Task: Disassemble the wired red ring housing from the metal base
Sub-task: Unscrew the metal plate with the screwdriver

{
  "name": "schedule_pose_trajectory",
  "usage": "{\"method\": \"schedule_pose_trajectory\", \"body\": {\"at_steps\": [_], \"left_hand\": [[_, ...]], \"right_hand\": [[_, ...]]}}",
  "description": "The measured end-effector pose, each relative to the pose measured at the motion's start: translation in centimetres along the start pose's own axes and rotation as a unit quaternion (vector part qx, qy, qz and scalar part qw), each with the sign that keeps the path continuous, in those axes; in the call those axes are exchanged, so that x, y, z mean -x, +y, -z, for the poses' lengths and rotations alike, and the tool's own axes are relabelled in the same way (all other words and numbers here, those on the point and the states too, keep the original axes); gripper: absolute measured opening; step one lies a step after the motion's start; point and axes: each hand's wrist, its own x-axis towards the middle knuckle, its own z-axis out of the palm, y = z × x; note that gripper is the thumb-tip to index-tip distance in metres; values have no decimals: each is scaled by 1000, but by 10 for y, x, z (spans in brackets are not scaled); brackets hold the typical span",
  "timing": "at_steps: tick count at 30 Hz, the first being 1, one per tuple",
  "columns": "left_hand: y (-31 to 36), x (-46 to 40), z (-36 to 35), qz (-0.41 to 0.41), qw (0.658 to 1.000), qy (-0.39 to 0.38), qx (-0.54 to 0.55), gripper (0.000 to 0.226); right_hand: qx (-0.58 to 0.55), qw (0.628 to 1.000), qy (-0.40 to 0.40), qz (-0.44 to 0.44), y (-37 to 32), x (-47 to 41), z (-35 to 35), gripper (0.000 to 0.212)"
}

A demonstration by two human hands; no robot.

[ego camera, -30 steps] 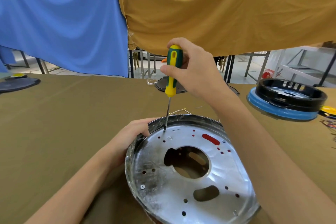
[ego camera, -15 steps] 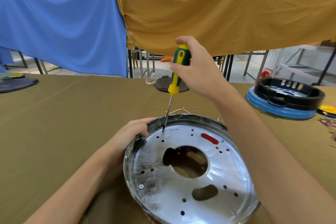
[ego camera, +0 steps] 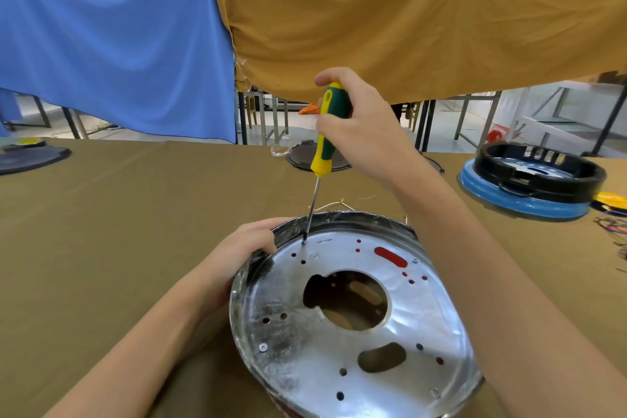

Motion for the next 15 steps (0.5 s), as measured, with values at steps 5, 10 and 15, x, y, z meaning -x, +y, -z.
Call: {"method": "schedule_pose_trajectory", "body": {"at_steps": [5,10,15], "left_hand": [[0,1,0,-17,1000,-7,7,65],[-3,1,2,-31,999,-7,13,57],[-3,0,4,-32,999,5,-24,54]], "right_hand": [[52,997,46,18,2,1,-2,46],[-33,998,22,-44,2,-1,2,53],[23,999,39,-7,7,1,-3,36]]}}
